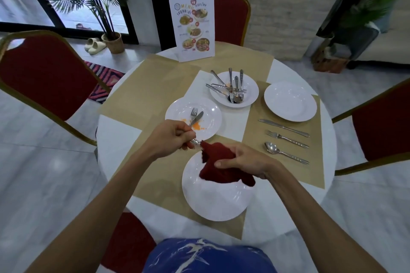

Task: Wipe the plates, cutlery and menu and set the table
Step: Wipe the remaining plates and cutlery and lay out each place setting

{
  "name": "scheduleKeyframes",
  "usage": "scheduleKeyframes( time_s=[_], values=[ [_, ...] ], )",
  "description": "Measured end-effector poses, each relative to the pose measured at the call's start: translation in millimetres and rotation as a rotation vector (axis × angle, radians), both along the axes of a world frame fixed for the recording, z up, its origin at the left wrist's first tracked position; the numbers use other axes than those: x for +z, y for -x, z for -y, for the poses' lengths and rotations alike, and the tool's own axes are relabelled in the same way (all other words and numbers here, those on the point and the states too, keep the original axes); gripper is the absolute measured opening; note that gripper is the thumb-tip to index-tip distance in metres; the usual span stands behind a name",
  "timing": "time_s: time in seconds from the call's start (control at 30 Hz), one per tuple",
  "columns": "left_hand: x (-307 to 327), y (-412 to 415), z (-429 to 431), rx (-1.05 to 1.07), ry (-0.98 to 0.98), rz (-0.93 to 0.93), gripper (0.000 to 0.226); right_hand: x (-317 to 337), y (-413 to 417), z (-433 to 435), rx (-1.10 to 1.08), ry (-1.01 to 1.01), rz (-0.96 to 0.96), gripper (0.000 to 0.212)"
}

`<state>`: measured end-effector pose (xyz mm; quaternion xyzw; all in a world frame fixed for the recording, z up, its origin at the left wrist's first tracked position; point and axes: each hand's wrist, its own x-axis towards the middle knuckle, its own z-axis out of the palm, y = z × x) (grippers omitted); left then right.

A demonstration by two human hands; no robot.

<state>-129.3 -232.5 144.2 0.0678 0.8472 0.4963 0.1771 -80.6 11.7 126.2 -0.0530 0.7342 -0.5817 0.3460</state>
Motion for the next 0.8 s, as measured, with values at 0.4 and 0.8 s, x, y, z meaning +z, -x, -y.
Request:
scheduleKeyframes(
  time_s=[0.4, 0.8],
  values=[
    [-2, -35, -15, 0.244, -0.128, -0.021, 0.021, 25, 31, -26, -0.479, 0.056, -0.138, 0.022],
    [-1, -74, -55, 0.173, -0.154, 0.144, 0.024, 0, 37, 54, -1.229, 0.357, -0.029, 0.017]
  ],
)
